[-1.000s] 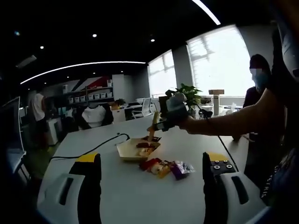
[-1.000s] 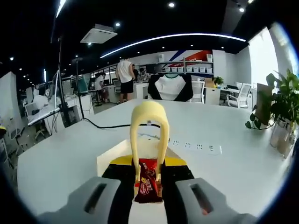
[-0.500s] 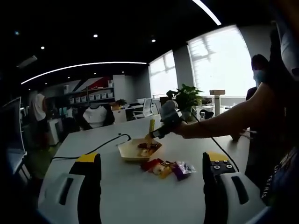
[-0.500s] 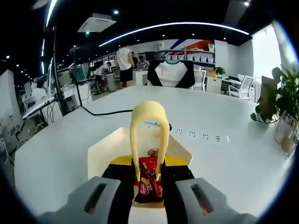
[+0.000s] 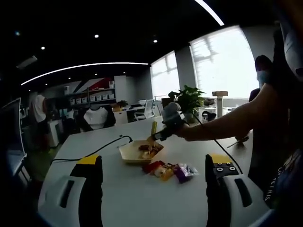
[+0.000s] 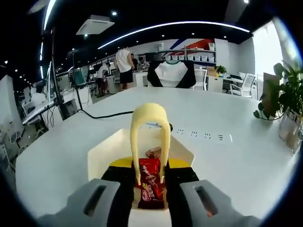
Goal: Place the target food into the container with the food tongs after gripping and lifting it, then release it inside without dropping or visibly crushing the food.
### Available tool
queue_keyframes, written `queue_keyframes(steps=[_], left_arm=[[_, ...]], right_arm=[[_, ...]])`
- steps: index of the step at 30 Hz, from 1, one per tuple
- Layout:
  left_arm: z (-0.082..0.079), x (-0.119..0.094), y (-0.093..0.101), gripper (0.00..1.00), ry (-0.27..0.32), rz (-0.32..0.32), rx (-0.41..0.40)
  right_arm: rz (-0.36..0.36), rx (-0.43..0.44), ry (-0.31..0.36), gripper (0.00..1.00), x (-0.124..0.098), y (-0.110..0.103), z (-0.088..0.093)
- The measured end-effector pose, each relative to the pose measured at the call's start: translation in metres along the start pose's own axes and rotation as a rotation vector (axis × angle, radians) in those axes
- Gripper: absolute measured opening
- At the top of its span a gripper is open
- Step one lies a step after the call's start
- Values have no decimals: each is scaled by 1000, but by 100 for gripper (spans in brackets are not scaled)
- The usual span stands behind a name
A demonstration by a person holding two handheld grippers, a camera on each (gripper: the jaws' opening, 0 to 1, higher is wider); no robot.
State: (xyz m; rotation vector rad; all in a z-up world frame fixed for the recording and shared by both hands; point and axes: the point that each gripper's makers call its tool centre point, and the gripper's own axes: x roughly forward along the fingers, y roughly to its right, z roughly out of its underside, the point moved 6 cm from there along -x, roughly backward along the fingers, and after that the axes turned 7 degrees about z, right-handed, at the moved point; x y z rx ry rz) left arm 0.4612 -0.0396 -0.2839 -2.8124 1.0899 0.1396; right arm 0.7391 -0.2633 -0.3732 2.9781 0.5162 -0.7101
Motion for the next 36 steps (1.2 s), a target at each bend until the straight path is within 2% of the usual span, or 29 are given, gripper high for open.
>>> queue_keyframes(steps=[9, 15, 19, 21, 26, 33, 36], left_arm=[[1, 0, 0, 95, -3, -1, 1], [2, 2, 3, 95, -5, 7, -2], [2, 3, 6, 95, -5, 15, 0], [2, 4, 8, 96, -5, 24, 4], [2, 7, 12, 96, -1, 39, 6], [2, 9, 14, 96, 0, 50, 8], [2, 10, 15, 96, 0, 54, 8]], right_arm=[[8, -40, 57, 21, -16, 3, -13], [14, -43, 68, 21, -29, 5, -20], [29, -21, 76, 21, -43, 6, -19], [1, -14, 85, 21, -50, 3, -18], [-2, -55, 86, 22, -64, -1, -12], [-17, -23, 102, 22, -87, -3, -2], [-27, -25, 99, 22, -85, -1, -1]])
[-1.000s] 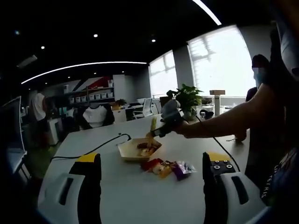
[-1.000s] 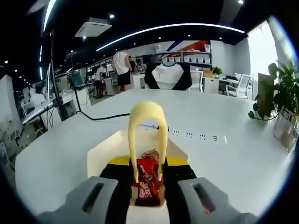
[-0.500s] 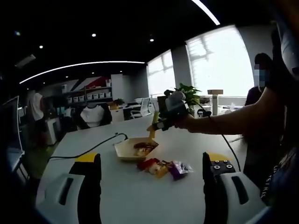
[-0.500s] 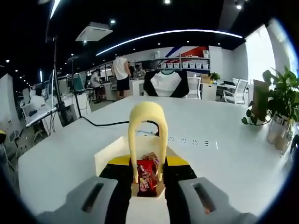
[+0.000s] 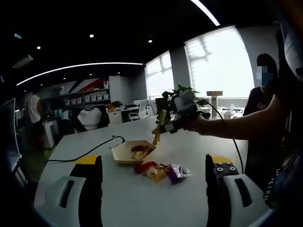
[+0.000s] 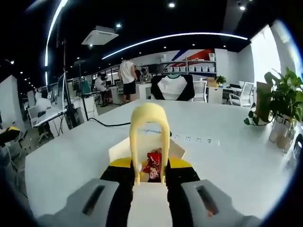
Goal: Place the target food into the container with the food tongs after gripping and lifting it, then release it inside without dropping or visibly crushing the food.
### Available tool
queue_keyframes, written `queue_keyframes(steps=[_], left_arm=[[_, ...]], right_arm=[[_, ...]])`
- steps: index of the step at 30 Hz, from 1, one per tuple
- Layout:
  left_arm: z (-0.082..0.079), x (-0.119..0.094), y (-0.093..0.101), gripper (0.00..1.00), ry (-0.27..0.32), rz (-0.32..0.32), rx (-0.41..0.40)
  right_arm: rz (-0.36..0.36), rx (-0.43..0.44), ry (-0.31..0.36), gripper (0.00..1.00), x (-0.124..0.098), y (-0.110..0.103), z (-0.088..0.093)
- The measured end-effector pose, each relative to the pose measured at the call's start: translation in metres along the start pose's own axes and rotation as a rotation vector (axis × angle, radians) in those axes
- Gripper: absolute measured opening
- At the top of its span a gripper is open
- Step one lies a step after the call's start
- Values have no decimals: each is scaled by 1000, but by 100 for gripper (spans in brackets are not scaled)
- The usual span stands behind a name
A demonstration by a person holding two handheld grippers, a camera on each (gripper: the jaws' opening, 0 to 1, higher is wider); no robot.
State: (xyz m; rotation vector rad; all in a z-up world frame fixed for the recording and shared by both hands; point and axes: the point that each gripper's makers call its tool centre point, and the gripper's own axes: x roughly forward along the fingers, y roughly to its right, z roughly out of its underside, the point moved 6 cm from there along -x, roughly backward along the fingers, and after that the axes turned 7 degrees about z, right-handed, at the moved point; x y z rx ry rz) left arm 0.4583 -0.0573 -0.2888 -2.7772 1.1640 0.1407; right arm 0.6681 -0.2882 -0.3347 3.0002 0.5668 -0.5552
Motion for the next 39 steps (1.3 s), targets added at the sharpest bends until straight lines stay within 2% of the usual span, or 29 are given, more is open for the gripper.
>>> queue_keyframes(steps=[3, 7, 10, 16, 17, 19, 20, 26, 35, 39], left_arm=[[1, 1, 1, 96, -2, 4, 0], [0, 2, 0, 96, -2, 5, 1], [0, 2, 0, 96, -5, 5, 4], [0, 4, -1, 96, -6, 9, 6], [0, 4, -1, 96, -7, 8, 5], [1, 5, 0, 96, -9, 11, 2], [1, 5, 0, 96, -10, 12, 2], [4, 8, 2, 96, -20, 25, 3], [2, 9, 4, 96, -14, 28, 4], [3, 9, 4, 96, -14, 26, 1]], right_arm=[[-48, 26, -26, 22, -8, -6, 8], [-36, -25, -29, 22, -18, -8, 14], [-73, -42, -30, 22, -25, -13, 21], [-96, -28, -45, 22, -36, -19, 37], [-98, -29, -48, 22, -38, -20, 39], [-66, -60, -12, 22, -43, -19, 39], [-71, -63, -31, 22, -43, -20, 42], [-87, -65, -20, 23, -59, -27, 48], [-129, -58, -32, 23, -80, -38, 65], [-153, -11, -32, 23, -90, -41, 70]])
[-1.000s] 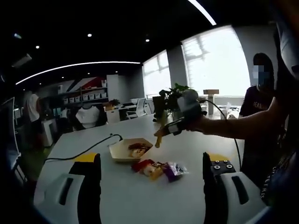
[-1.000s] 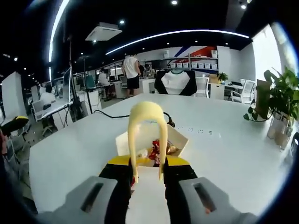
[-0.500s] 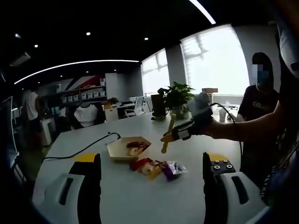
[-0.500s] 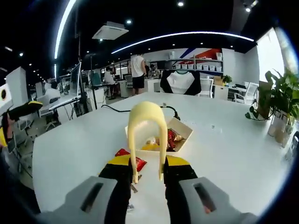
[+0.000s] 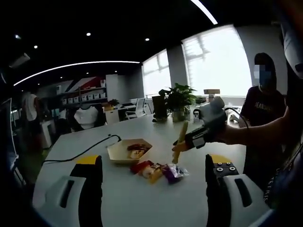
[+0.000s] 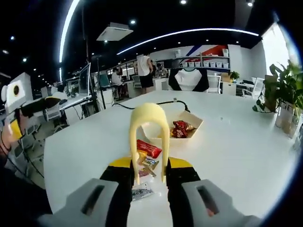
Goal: Place the target food into the container with the food tongs after gripping and lifting it, then release it inside without dropping or visibly crushing the food.
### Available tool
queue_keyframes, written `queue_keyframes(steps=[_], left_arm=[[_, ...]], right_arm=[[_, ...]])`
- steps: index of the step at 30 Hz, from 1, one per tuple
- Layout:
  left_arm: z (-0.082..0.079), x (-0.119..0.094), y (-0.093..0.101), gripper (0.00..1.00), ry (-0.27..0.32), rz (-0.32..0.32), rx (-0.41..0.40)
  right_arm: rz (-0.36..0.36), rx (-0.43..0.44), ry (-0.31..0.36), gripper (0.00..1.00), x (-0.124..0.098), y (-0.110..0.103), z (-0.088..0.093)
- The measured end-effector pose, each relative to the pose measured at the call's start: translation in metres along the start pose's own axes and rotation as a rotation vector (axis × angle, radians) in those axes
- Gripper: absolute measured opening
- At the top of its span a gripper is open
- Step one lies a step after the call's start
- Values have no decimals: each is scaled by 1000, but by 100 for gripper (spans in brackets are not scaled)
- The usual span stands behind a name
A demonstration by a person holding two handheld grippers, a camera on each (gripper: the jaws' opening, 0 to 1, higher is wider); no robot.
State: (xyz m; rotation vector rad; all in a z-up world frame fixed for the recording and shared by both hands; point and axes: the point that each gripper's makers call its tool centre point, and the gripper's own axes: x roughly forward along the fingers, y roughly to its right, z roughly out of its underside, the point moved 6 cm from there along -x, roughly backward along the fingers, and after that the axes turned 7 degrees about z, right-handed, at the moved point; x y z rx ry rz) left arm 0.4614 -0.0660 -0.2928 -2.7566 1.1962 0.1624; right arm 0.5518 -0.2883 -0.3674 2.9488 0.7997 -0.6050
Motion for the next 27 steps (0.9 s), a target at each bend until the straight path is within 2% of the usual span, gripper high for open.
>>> queue_keyframes(steps=[10, 13, 18, 24, 27], left_arm=[[2, 2, 2, 96, -3, 10, -4], [3, 3, 3, 96, -6, 14, -3], [4, 5, 5, 95, -11, 24, -4], [5, 4, 2, 95, -11, 17, -9], [4, 4, 1, 95, -11, 15, -7]], right_arm=[[8, 23, 14, 23, -20, -1, 9], [-12, 60, 23, 23, -19, 1, 12], [-20, 61, 19, 23, -10, 15, 17], [-62, 121, -10, 23, 0, 26, 29], [-68, 113, -25, 23, 2, 25, 32]])
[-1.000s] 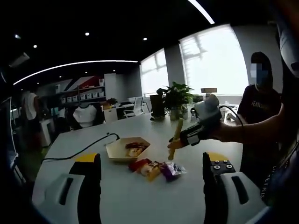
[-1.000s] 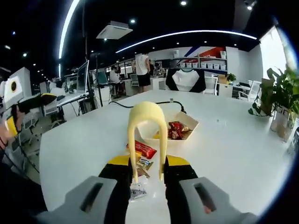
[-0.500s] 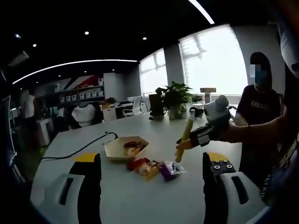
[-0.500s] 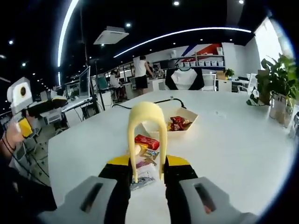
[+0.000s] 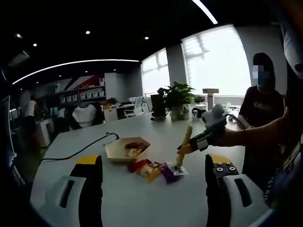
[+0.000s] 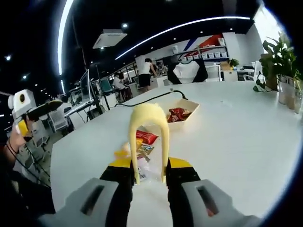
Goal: Place the target food into the container with the food tongs after gripping and lifting it, then release it inside without dropping or visibly crushing the food.
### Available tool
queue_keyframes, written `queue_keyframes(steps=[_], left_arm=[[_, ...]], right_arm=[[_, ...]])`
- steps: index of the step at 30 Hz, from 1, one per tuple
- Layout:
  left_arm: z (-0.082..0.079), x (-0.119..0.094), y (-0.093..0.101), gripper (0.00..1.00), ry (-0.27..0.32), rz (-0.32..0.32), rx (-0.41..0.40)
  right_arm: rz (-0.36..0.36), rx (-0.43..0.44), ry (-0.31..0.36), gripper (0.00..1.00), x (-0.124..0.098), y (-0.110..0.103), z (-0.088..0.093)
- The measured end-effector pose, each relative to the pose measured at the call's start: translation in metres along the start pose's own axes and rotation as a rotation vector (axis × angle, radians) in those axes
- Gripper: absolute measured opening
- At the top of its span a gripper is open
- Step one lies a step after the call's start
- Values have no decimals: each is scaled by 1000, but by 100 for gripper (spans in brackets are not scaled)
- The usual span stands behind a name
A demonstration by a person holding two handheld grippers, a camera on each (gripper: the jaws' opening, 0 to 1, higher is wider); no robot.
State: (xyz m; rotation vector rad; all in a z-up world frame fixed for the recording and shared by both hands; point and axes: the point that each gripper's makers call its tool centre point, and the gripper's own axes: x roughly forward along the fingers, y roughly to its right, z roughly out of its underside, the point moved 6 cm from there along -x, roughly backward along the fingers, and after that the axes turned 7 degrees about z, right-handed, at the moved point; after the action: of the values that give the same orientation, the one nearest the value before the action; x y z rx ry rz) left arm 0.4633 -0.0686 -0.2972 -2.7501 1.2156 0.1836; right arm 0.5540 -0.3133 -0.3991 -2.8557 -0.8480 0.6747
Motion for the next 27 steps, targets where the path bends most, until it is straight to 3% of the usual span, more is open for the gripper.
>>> queue_keyframes(steps=[4, 6, 11, 15, 20, 27], left_arm=[[0, 1, -1, 95, -3, 1, 1], [0, 1, -1, 95, -6, 2, 1], [-1, 3, 0, 95, -5, 4, 4], [-3, 3, 0, 95, -3, 7, 6], [-4, 4, 2, 95, -3, 11, 10], [-3, 6, 5, 95, 2, 15, 6]], right_arm=[[-3, -13, 2, 21, 0, 0, -1], [11, -92, -6, 19, -1, 0, -1], [11, -48, -20, 16, -3, -6, 2], [16, -85, -24, 16, -8, -6, 2], [23, -110, -41, 17, -18, 5, 3], [30, -77, -37, 18, -27, 10, 6]])
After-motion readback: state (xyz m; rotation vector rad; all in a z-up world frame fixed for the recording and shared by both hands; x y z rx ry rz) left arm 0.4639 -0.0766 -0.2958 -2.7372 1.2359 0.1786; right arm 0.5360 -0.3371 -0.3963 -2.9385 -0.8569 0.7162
